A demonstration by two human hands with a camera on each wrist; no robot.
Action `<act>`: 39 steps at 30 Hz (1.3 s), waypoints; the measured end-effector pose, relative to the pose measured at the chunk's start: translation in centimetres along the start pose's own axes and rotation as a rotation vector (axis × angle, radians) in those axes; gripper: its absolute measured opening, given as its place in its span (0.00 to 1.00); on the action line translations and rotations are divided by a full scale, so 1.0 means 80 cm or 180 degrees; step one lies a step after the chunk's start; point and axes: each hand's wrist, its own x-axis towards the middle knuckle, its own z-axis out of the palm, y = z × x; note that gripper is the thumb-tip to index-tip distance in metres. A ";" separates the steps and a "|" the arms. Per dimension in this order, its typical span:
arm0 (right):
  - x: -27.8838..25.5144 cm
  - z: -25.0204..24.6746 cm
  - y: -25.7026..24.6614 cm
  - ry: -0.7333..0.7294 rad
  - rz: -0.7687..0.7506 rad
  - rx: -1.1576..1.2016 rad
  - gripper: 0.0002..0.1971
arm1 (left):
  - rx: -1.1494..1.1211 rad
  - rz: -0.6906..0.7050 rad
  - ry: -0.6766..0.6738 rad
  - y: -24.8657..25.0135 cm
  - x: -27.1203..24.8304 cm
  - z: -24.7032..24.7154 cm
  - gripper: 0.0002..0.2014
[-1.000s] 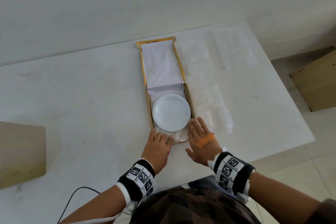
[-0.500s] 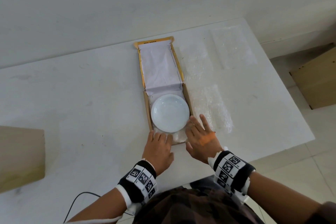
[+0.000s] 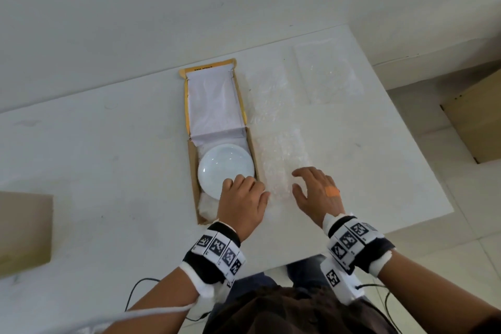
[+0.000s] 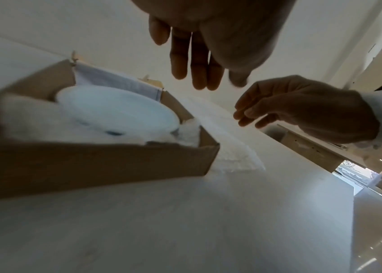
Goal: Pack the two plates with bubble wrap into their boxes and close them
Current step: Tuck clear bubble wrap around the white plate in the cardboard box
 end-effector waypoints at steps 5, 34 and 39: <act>0.045 -0.017 0.055 -0.0598 0.1769 0.0737 0.21 | 0.0679 -0.0378 -0.0704 0.056 0.050 0.005 0.10; 0.061 -0.082 0.058 -0.0546 0.2075 0.3280 0.11 | -0.1135 -0.1671 -0.0410 0.082 0.072 0.014 0.26; 0.041 -0.112 0.042 -0.0649 0.1540 0.3569 0.08 | -0.2582 -0.2248 -0.0217 0.085 0.076 -0.025 0.23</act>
